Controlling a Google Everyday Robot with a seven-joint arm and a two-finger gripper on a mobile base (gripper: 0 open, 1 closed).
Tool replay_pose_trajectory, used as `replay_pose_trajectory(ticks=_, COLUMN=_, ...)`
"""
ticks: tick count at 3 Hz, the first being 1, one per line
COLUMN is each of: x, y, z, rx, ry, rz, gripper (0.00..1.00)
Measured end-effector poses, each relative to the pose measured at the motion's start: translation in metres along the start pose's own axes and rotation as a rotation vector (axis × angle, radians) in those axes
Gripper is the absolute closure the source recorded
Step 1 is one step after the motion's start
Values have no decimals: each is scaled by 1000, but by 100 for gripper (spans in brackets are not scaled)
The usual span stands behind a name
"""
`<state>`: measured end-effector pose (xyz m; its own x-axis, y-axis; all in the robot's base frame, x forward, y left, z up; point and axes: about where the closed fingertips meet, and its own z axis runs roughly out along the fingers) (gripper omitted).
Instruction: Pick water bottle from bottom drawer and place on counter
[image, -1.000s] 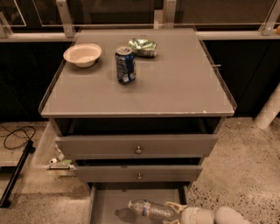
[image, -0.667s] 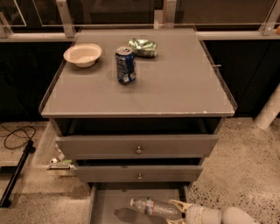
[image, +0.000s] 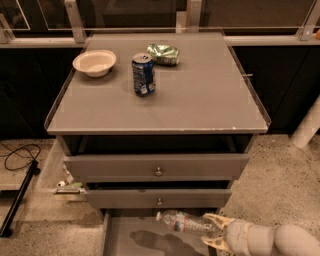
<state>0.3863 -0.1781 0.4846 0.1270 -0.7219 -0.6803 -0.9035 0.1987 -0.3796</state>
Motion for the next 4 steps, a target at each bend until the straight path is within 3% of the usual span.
replay_pose_trajectory(ticks=1, x=-35, y=-34, z=-52, rx=16, ry=4, rz=-8, gripper=100)
replay_pose_trajectory(ticks=2, x=-61, y=-52, z=-82, rx=-21, ry=-9, rz=-11, gripper=100)
replay_pose_trajectory(ticks=3, x=-61, y=-52, z=-82, rx=-20, ry=-9, rz=-11, gripper=100)
replay_pose_trajectory(ticks=4, x=-83, y=-55, z=-104, rx=22, ry=-14, rz=-53, gripper=100)
